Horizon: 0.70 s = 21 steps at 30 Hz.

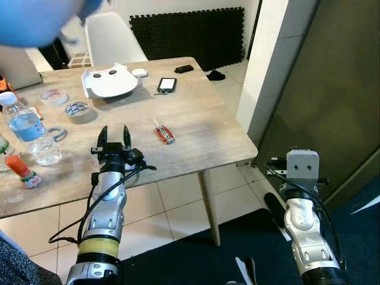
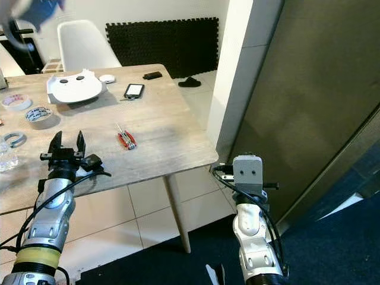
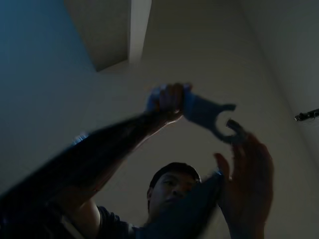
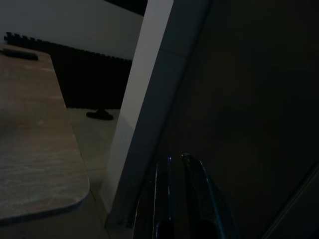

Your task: Restocking fridge

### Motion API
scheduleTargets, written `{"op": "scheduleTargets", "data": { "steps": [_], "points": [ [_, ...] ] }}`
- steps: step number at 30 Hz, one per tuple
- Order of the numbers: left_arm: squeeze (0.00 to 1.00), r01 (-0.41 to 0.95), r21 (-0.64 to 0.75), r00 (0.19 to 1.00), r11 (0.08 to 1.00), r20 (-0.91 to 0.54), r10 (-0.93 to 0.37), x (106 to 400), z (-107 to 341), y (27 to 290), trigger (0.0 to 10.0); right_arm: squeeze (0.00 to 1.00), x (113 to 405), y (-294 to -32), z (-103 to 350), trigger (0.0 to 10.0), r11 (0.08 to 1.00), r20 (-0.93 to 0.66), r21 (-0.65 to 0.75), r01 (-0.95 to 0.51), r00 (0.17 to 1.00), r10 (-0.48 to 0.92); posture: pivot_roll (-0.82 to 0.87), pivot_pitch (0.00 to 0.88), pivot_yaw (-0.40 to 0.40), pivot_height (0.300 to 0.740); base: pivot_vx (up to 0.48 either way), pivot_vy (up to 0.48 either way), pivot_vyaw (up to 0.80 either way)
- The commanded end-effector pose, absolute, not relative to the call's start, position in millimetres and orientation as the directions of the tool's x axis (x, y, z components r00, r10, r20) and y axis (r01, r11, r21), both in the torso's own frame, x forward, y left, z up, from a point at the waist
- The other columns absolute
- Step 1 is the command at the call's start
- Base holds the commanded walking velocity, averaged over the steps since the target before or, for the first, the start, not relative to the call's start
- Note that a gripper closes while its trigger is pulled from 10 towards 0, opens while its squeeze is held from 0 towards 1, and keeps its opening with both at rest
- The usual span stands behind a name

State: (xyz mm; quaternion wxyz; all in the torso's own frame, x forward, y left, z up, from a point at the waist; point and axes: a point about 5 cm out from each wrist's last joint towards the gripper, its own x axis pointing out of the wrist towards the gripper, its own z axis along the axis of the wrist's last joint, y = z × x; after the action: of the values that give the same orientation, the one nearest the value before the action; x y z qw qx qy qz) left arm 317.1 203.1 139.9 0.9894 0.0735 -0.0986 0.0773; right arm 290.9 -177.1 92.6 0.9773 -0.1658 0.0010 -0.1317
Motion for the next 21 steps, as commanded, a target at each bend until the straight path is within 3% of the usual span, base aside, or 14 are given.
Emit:
{"op": "scheduleTargets", "data": {
  "steps": [1, 21],
  "points": [
    [0.0, -0.143, 0.118, 0.971, 0.983, 0.209, 0.116, 318.6, 142.3, 195.6, 10.0, 0.0, 293.3, -180.0, 99.9, 10.0, 0.907, 0.074, -0.316, 0.277, 0.961, -0.267, 0.0, 0.0, -0.019, 0.74, 0.0, 0.0, 0.0],
    [0.0, -0.14, 0.111, 0.973, 0.984, 0.198, 0.116, 318.6, 142.0, 190.8, 10.0, 0.0, 292.7, -184.3, 98.4, 10.0, 0.903, 0.065, -0.321, 0.285, 0.958, -0.279, -0.02, 0.0, -0.019, 0.74, 0.0, 0.0, 0.0]
  ]
}}
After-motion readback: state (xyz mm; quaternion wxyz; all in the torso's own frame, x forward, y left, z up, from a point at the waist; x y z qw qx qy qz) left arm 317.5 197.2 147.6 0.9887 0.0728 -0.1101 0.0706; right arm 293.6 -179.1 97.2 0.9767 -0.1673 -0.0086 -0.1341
